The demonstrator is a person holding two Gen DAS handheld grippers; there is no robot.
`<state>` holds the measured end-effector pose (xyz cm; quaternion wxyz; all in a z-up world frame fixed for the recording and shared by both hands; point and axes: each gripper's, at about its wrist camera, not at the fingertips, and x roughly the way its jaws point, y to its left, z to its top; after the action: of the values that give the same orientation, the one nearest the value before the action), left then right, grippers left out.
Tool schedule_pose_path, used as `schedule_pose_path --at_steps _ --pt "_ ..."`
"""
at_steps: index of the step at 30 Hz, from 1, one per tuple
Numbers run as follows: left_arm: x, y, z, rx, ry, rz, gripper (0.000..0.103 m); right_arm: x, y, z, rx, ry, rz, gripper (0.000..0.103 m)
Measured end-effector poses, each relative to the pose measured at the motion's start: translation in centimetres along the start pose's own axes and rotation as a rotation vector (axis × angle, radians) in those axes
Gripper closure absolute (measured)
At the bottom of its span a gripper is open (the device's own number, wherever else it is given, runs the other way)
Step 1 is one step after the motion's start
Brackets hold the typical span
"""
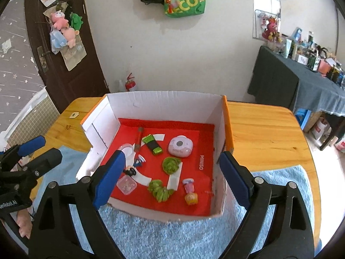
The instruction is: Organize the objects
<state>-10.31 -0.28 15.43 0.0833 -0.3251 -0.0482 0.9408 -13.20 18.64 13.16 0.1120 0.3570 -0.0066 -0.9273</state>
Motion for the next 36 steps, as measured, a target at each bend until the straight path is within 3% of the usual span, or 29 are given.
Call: schedule_pose_path --at_steps 7,14,18,25,36 --pt "-2.0 -0.5 -2.3 0.017 -0.039 0.009 0.007 -2.5 0.6 -2.6 -0.011 -0.039 -0.006 0.011" --pt "-3.1 -0.6 -4.8 0.015 -0.054 0.015 0.003 -4.0 1.9 -5.3 -0.075 -0.084 -0.088 0.005" --pt "-2.8 -0.3 -6.6 0.006 -0.033 0.026 0.002 -3.7 2.1 -7.1 -0.081 -0.073 -0.095 0.004" --pt "-1.2 0.1 -9.5 -0.007 0.023 0.054 0.002 -2.3 0.6 -10.0 0.017 -0.02 -0.041 0.004" --pt "1.7 0.5 -12.1 -0.013 0.105 0.08 0.002 0.1 0.7 -12.7 -0.026 0.039 -0.123 0.004"
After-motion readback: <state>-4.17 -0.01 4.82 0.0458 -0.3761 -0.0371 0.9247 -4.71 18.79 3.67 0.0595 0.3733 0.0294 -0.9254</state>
